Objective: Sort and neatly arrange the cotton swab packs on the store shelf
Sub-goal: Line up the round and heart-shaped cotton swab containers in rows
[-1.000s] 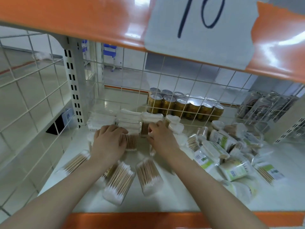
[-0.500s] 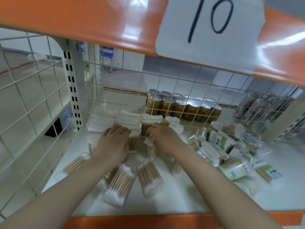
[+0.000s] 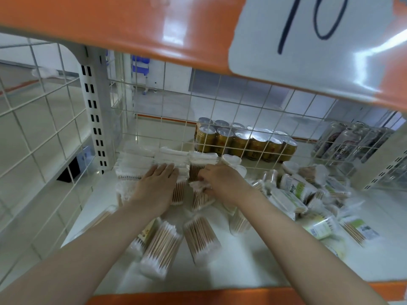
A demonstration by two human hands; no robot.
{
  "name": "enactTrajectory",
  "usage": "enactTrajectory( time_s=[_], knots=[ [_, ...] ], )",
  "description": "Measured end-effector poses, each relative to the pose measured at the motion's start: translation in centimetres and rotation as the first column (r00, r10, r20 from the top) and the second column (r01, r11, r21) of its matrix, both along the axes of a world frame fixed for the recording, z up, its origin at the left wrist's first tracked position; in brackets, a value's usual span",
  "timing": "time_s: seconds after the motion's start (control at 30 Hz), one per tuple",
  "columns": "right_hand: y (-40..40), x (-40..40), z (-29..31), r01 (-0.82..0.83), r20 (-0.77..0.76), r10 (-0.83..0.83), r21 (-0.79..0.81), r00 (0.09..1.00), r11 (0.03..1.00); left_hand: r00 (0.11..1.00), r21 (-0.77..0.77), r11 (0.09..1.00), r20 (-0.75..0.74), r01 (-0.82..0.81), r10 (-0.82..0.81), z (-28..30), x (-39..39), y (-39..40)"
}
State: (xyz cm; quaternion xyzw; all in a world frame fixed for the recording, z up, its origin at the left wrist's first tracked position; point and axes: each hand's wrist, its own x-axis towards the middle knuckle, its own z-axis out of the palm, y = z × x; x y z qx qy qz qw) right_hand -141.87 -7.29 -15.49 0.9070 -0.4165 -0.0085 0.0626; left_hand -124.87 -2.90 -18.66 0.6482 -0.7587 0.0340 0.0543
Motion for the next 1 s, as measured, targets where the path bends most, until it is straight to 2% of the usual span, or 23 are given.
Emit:
enactTrajectory(
  time_s=[0.5,0.83,1.0],
  knots=[
    [-1.2,0.4,0.3,0.059,0.008,-0.060,0.072,0.998,0.996,0.999,-0.009,1.000,0.039,-0.011,0.011,-0.1,-0.1,-0.8],
    [-2.8,0.9,-0.6,0.110,0.043,-0.108,-0.053,0.993,0.993,0.998,-0.050,0.999,0.063,-0.005,0.008,-0.1,-0.2,-0.6],
    [-2.7,0.9,-1.3,0.101,-0.010,-0.103,-0.110,0.995,0.989,0.998,-0.064,0.998,0.060,-0.010,0.013,-0.4,-0.3,-0.7]
  ],
)
